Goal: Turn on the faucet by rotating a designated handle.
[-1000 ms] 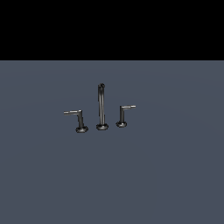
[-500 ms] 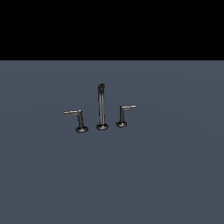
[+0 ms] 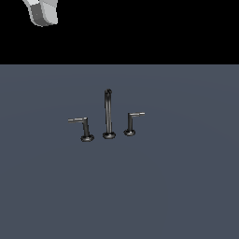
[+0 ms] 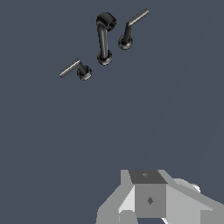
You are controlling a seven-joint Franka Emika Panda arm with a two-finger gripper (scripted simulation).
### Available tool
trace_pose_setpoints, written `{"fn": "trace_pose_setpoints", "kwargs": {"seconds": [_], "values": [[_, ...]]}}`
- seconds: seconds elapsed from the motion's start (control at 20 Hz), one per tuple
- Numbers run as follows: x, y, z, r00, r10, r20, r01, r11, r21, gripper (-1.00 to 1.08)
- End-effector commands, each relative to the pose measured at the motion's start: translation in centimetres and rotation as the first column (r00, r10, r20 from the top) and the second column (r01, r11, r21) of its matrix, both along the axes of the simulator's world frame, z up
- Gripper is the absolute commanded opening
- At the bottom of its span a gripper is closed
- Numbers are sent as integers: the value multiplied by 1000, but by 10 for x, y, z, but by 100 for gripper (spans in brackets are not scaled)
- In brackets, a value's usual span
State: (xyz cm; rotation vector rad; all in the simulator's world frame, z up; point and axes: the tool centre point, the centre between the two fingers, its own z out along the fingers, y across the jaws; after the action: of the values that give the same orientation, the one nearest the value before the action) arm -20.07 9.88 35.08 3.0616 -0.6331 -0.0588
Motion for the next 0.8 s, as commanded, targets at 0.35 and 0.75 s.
{"fn": "trace_pose_setpoints", "kwargs": {"seconds": [0.35,0.75], "values": [[36,35,-51,982,-187,7,187,982,3,-100],[69,57,-90,945,-326,12,326,945,6,-100]]}}
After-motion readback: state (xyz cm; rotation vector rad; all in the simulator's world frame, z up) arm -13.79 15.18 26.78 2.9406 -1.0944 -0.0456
